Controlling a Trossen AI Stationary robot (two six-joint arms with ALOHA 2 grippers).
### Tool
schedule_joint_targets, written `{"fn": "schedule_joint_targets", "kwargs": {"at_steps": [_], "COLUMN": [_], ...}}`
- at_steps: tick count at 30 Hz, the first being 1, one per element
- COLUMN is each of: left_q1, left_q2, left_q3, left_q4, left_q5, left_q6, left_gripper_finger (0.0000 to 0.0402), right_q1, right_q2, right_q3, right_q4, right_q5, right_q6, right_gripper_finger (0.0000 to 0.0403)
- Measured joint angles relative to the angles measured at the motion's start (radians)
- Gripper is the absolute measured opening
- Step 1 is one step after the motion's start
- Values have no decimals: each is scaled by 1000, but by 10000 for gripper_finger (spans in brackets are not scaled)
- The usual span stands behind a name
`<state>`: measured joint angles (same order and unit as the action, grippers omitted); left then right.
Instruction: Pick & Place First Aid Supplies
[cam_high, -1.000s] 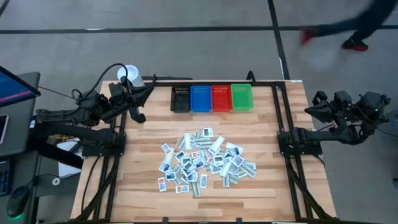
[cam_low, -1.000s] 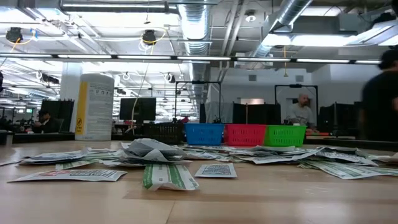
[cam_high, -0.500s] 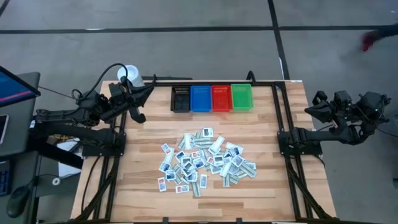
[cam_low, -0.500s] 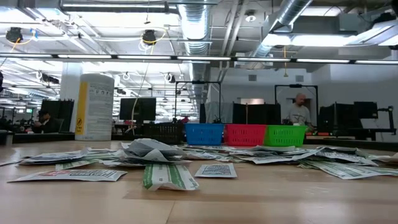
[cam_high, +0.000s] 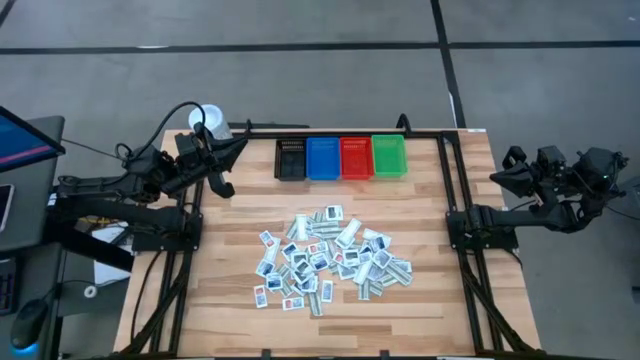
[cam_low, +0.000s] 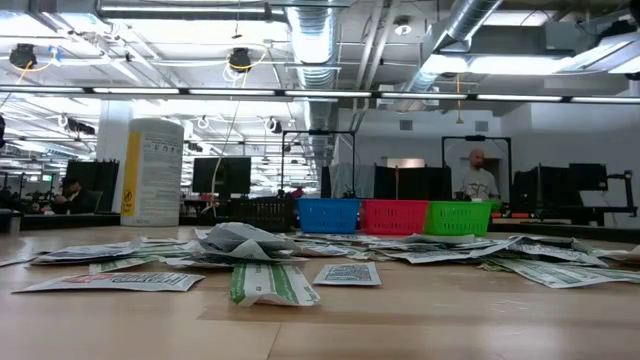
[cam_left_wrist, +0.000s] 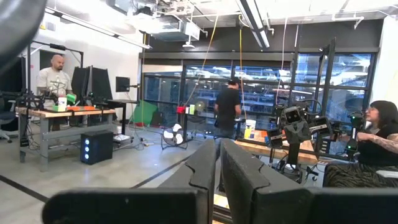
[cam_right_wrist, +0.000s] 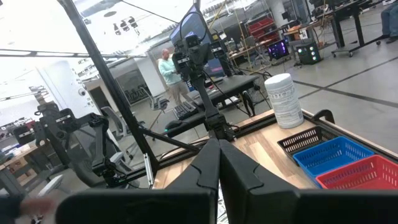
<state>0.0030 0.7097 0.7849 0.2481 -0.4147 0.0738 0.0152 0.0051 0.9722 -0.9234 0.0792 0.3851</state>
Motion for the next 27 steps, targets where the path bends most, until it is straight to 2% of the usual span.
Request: {"fn": "schedule_joint_targets", "kwargs": {"at_steps": [7,10,14,17,20,27], "left_q1": [0,0,-4,0,0,0], "left_q2": [0,1,6,5,6,19], "left_q3": [0,0,0,0,0,0], "left_q4": [0,17,55,79,109,120], "left_q5": [0,0,1,0,0,5], "left_q6": [0,-48,-183,-184,-184,-161], "left_gripper_finger": [26,26,26,26,26,26], "right_q1": [0,-1,-4,-4,-4,-4], "right_q2": [0,1,1,2,2,2], "right_q3": [0,-18,-64,-88,-102,-104], "right_q4": [6,108,302,432,573,692], "right_q5": [17,129,265,349,447,695], "right_q6": [-32,-98,-107,-116,-214,-348], "right_gripper_finger": [0,0,0,0,0,0]}}
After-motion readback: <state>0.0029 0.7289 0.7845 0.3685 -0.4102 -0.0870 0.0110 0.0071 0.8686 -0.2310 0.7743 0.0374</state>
